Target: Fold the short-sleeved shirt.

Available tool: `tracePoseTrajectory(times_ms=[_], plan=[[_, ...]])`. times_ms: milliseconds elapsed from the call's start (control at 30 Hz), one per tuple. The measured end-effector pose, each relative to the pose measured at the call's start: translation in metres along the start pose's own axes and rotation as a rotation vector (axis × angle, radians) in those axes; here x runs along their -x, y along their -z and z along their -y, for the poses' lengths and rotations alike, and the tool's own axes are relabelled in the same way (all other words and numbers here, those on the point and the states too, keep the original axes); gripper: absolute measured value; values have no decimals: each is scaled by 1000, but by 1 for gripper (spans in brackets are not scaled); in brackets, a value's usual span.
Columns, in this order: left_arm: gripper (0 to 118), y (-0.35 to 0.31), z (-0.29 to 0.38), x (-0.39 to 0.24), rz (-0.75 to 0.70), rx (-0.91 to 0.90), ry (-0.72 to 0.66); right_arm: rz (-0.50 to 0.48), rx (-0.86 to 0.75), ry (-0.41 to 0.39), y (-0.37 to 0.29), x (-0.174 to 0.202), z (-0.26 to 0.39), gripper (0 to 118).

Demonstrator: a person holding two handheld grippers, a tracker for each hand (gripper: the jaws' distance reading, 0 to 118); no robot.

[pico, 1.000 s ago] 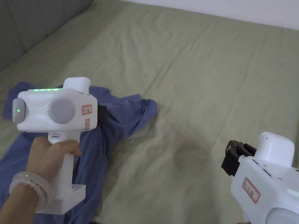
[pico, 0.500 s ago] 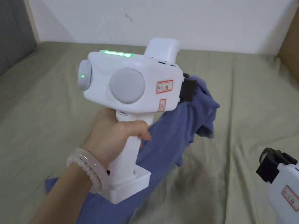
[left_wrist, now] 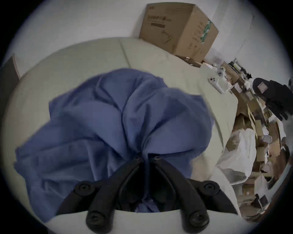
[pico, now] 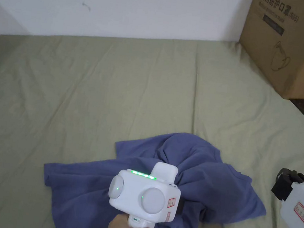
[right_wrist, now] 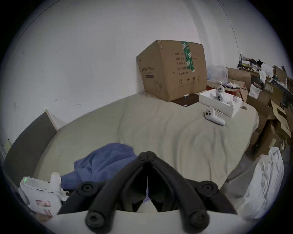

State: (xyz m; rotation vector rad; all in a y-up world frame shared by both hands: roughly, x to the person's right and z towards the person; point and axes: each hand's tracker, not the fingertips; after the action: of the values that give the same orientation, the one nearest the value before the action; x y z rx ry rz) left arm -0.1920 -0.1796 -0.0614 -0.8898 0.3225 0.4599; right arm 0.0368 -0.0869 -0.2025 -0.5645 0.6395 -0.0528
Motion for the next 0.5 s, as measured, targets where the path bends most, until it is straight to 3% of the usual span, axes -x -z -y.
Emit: tracePoseTrajectory(times_ms=[33,100,167,200,333,400,433,467,500], plan=[[13,-4,-1,3,19,-17,-41,1,8,-7,2,1,1,0],[54,-12,-9,8,54,-11,-69,-6,20,-16,4,6,3,0],[105,-20,-15,10,43,-18,-57,-25,29,-31,6,14,3,0],[112,-25,-16,11,34,-34,-49,-30,30,-42,6,18,3,0],[111,-59,-25,25,-17,-75,-40,-48,32,-126,5,37,2,0],[98,-83,-24,39,-35,-131,-65,-66,31,-141,4,46,2,0],[81,-96,-23,48,-40,-156,-78,-77,33,-146,3,50,2,0],[40,-109,-21,58,-56,-182,-98,-87,34,-149,2,55,3,0],[15,-119,-17,66,-75,-201,-118,-94,35,-154,1,59,4,0]])
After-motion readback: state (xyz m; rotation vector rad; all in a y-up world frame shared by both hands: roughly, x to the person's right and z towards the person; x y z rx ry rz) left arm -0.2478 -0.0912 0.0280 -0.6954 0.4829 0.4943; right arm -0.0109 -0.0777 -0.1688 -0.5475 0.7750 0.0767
